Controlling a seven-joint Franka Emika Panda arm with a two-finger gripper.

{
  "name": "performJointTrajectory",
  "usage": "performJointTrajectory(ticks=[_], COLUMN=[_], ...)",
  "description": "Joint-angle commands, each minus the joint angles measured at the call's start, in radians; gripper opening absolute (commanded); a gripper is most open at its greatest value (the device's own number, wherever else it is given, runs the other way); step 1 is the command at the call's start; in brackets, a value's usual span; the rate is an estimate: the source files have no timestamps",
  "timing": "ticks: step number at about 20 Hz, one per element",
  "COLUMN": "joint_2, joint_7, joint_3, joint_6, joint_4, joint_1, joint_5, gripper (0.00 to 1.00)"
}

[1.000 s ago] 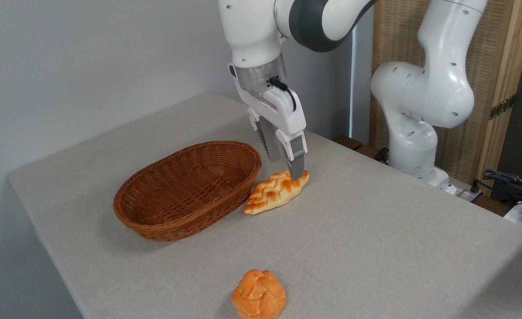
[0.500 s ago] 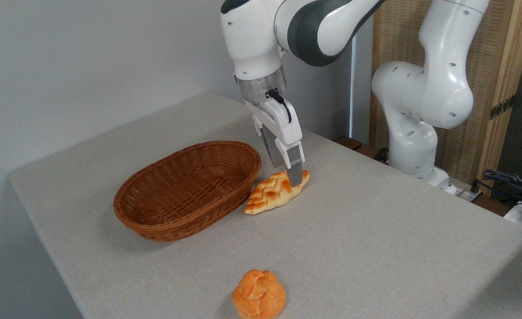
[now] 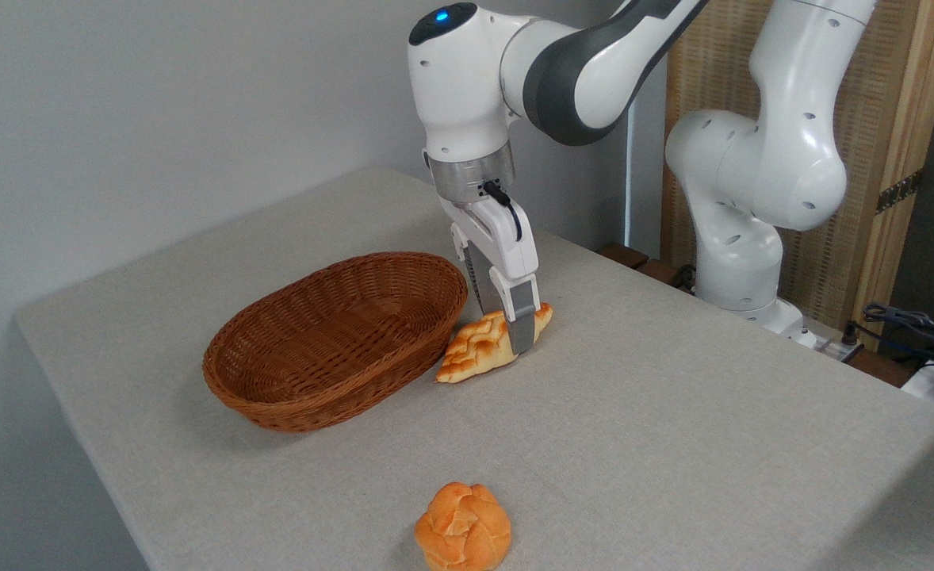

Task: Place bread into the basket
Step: 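Close the gripper around the middle of the braided roll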

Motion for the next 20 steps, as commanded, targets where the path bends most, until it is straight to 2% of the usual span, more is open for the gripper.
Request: performJointTrajectory(ticks=[1, 2, 3, 4, 6, 17, 18, 20], joint_2=[-0.004, -0.004, -0.004, -0.004, -0.004, -0.004, -0.009, -0.017], joint_7=[0.019, 0.019, 0.018, 0.018, 0.018, 0.024, 0.037, 0.089], joint_3=[0.013, 0.013, 0.013, 0.013, 0.013, 0.013, 0.015, 0.016], joint_6=[0.060, 0.063, 0.063, 0.063, 0.063, 0.054, 0.045, 0.002], joint_4=[-0.035, -0.037, -0.037, -0.037, -0.037, -0.035, -0.035, -0.029], joint_1=[-0.013, -0.013, -0.013, -0.013, -0.013, -0.012, -0.009, 0.006], joint_5=[-0.012, -0.012, -0.012, -0.013, -0.013, -0.012, -0.010, -0.010], gripper=[1.00, 0.92, 0.61, 0.42, 0.28, 0.27, 0.25, 0.12])
